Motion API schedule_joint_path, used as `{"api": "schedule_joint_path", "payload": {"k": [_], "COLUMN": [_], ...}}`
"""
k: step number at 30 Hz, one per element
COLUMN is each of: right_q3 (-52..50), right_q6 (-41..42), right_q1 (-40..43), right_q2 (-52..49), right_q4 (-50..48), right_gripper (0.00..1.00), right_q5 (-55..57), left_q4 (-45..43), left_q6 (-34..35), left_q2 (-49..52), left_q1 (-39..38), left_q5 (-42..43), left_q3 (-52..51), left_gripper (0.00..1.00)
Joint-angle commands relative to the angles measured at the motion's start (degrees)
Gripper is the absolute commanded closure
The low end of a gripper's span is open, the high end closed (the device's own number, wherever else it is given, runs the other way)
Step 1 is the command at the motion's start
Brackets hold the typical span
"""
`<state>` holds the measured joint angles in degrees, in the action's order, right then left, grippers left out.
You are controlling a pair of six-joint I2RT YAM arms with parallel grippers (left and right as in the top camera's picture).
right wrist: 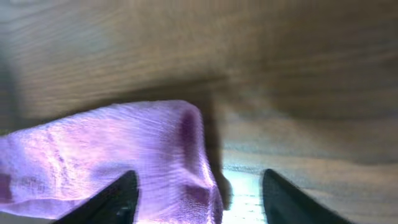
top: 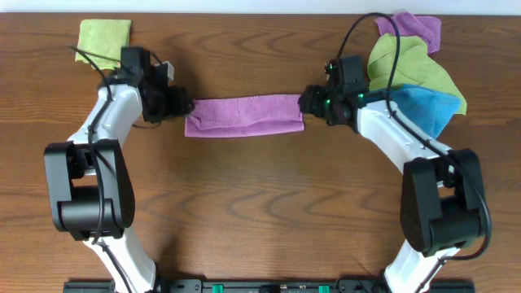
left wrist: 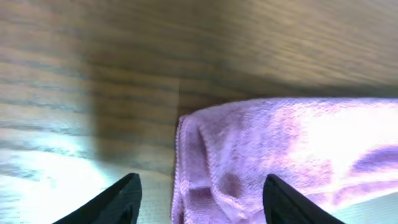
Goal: Fold the cloth
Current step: 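Move both grippers to the ends of the folded pink strip and grasp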
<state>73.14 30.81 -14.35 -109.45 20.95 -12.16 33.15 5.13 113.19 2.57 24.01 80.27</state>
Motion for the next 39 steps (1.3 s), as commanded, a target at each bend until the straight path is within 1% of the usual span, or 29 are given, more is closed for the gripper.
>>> {"api": "schedule_joint_path", "payload": {"k": [1, 5, 6, 7, 8, 9, 11, 15, 17, 18, 20, 21, 23, 26, 27, 28, 30, 33, 39], "right_q3": [4.79, 10.49, 12.09, 12.68, 12.85, 12.85, 12.52, 11.89, 11.89, 11.89, 11.89, 11.89, 11.89, 11.89, 11.89, 11.89, 11.89, 11.89, 11.89], "right_q6": [-3.04, -5.99, -6.80, -7.30, -7.34, -7.37, -8.28, -10.84, -11.23, -11.21, -11.21, -11.21, -11.21, -12.09, -12.37, -12.50, -12.48, -12.48, -12.70], "right_q1": [0.44, 0.04, -0.26, -0.52, -0.76, -1.18, -2.14, -4.28, -5.25, -5.66, -6.25, -6.34, -6.38, -6.32, -6.29, -6.29, -6.29, -6.29, -5.97], "right_q2": [2.16, 3.08, 3.08, 3.08, 3.08, 3.08, 2.93, 2.34, 1.81, 1.53, 1.01, 0.96, 0.79, 0.72, 0.68, 0.55, 0.44, 0.42, 0.42], "right_q4": [2.27, 8.28, 10.19, 10.91, 11.17, 11.17, 11.19, 11.67, 12.33, 12.61, 13.00, 13.18, 13.31, 13.14, 13.14, 13.25, 13.53, 14.08, 15.47], "right_gripper": [0.47, 0.52, 0.67, 0.88, 0.99, 0.99, 0.98, 0.99, 0.98, 0.98, 0.98, 0.98, 0.98, 0.98, 0.99, 0.98, 0.98, 0.98, 0.99], "right_q5": [-0.31, -0.28, -0.24, -0.11, -0.04, -0.02, 0.94, 6.51, 9.66, 10.67, 11.13, 11.15, 11.13, 11.37, 11.39, 11.61, 11.78, 12.15, 13.70], "left_q4": [4.28, 10.43, 11.19, 11.32, 11.32, 11.19, 11.23, 12.09, 12.22, 12.04, 11.85, 11.85, 12.26, 13.14, 13.11, 12.85, 11.47, 10.23, 9.03], "left_q6": [-2.43, -2.40, -2.38, -2.34, -2.27, -2.27, -2.16, -1.81, 1.53, 3.10, 4.07, 3.76, 1.46, -4.44, -5.35, -6.36, -6.47, -6.45, -6.19], "left_q2": [0.26, 0.26, 0.26, 0.26, 0.26, 0.26, 0.26, 0.26, 0.26, 0.26, 0.26, 0.26, 0.26, 0.28, 0.28, 0.28, 0.57, 1.16, 1.46], "left_q1": [0.17, 0.13, 0.00, -0.07, -0.17, -0.31, -0.44, -0.46, -0.46, -0.46, -0.48, -0.59, -1.53, -5.33, -6.38, -8.35, -11.10, -12.37, -11.98], "left_q5": [-0.48, -0.44, -0.28, 0.09, 0.57, 1.22, 1.51, 1.64, 3.37, 4.70, 6.05, 5.27, -0.98, -13.81, -16.00, -20.13, -25.22, -26.95, -26.88], "left_q3": [6.97, 14.62, 16.00, 16.57, 16.85, 16.98, 16.96, 16.96, 16.96, 16.96, 16.96, 16.96, 16.96, 16.85, 16.76, 16.52, 15.45, 13.44, 6.73], "left_gripper": [0.39, 0.54, 0.69, 0.78, 0.89, 0.94, 0.94, 0.93, 0.83, 0.81, 0.94, 0.94, 0.94, 0.94, 0.94, 0.94, 0.94, 0.94, 0.94]}}
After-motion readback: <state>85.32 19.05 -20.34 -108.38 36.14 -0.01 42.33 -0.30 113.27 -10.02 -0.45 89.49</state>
